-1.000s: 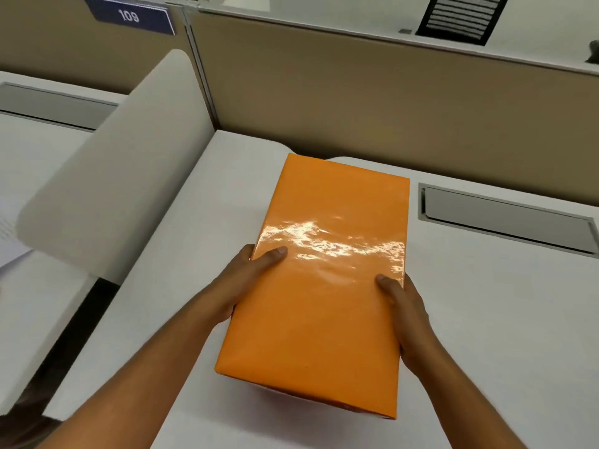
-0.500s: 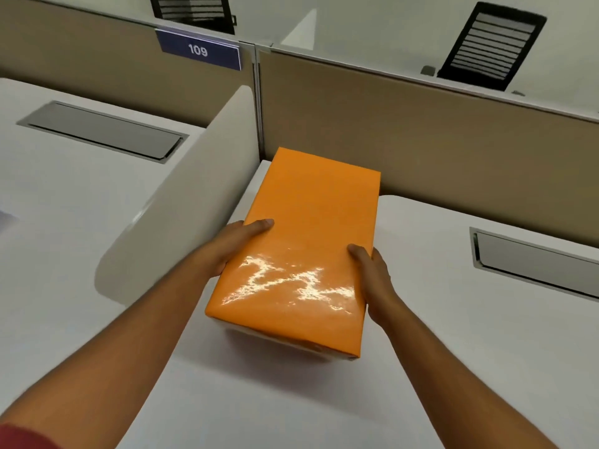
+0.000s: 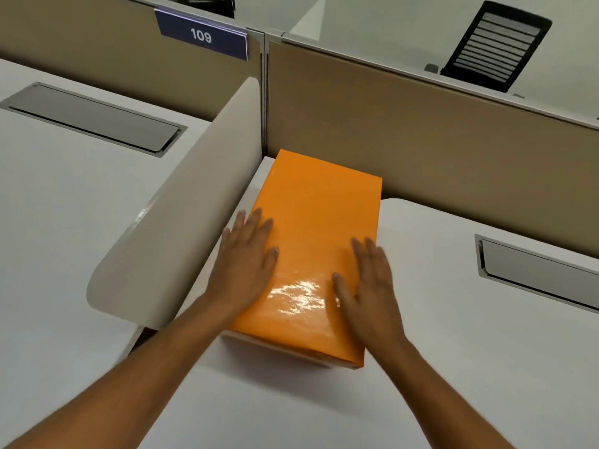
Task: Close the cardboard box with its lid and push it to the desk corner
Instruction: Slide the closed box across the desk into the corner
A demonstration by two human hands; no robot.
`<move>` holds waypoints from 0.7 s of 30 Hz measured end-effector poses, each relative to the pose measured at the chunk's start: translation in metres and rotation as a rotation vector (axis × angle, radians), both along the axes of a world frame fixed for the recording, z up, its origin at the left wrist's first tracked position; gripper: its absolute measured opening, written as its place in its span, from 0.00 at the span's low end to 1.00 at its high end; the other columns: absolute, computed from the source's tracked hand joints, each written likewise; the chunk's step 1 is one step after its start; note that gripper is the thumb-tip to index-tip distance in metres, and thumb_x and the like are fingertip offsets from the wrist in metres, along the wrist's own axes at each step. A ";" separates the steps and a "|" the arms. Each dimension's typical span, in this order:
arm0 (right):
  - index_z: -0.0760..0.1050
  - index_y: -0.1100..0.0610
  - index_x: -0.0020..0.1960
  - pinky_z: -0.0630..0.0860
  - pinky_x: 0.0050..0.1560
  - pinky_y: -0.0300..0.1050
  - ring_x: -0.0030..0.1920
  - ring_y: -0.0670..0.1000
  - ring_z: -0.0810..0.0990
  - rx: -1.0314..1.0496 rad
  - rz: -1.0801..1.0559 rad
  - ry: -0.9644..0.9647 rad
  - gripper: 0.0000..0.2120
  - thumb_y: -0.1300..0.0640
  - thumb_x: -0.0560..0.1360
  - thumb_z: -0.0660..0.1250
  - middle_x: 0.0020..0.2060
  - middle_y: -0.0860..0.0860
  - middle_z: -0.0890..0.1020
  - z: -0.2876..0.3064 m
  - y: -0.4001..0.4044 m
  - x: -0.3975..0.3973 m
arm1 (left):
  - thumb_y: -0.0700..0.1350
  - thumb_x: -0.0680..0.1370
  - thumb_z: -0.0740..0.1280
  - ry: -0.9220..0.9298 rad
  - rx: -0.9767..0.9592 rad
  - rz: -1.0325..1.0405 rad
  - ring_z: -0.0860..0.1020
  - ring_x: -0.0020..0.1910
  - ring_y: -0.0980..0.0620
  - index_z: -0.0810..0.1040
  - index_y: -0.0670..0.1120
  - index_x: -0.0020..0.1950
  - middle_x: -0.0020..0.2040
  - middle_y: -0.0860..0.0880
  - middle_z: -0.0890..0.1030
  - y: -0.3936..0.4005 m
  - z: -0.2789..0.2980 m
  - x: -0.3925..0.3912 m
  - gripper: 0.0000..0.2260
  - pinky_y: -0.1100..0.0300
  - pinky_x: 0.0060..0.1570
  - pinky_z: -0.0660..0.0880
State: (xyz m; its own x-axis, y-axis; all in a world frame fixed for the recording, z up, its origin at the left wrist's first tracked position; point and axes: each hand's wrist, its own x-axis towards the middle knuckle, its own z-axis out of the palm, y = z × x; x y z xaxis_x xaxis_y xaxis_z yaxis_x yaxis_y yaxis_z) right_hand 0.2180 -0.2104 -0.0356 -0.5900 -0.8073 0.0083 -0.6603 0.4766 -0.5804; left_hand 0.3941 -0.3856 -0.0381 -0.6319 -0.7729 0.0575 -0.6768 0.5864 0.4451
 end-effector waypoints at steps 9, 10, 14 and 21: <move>0.50 0.41 0.85 0.53 0.81 0.60 0.85 0.53 0.34 0.144 0.045 0.095 0.38 0.28 0.79 0.49 0.86 0.46 0.42 -0.010 -0.029 0.011 | 0.70 0.82 0.43 -0.179 -0.115 -0.067 0.47 0.85 0.45 0.52 0.51 0.85 0.86 0.48 0.51 -0.016 -0.011 -0.010 0.37 0.40 0.82 0.46; 0.50 0.41 0.85 0.54 0.81 0.60 0.85 0.53 0.34 0.141 0.048 0.096 0.38 0.29 0.79 0.49 0.86 0.46 0.42 -0.010 -0.036 0.009 | 0.70 0.82 0.43 -0.181 -0.117 -0.063 0.47 0.85 0.45 0.52 0.50 0.85 0.86 0.48 0.52 -0.023 -0.011 -0.012 0.37 0.40 0.82 0.47; 0.51 0.42 0.85 0.53 0.82 0.63 0.85 0.54 0.35 0.133 0.066 0.084 0.37 0.30 0.80 0.52 0.86 0.47 0.43 -0.009 -0.064 0.000 | 0.69 0.82 0.45 -0.178 -0.118 -0.047 0.49 0.85 0.44 0.54 0.50 0.85 0.86 0.47 0.54 -0.048 -0.008 -0.021 0.36 0.40 0.82 0.48; 0.52 0.44 0.85 0.53 0.81 0.64 0.85 0.57 0.37 0.122 0.063 0.083 0.36 0.33 0.81 0.55 0.86 0.50 0.45 -0.006 -0.098 -0.012 | 0.68 0.82 0.47 -0.187 -0.115 -0.052 0.49 0.85 0.44 0.54 0.49 0.85 0.86 0.46 0.54 -0.083 -0.005 -0.037 0.36 0.40 0.82 0.49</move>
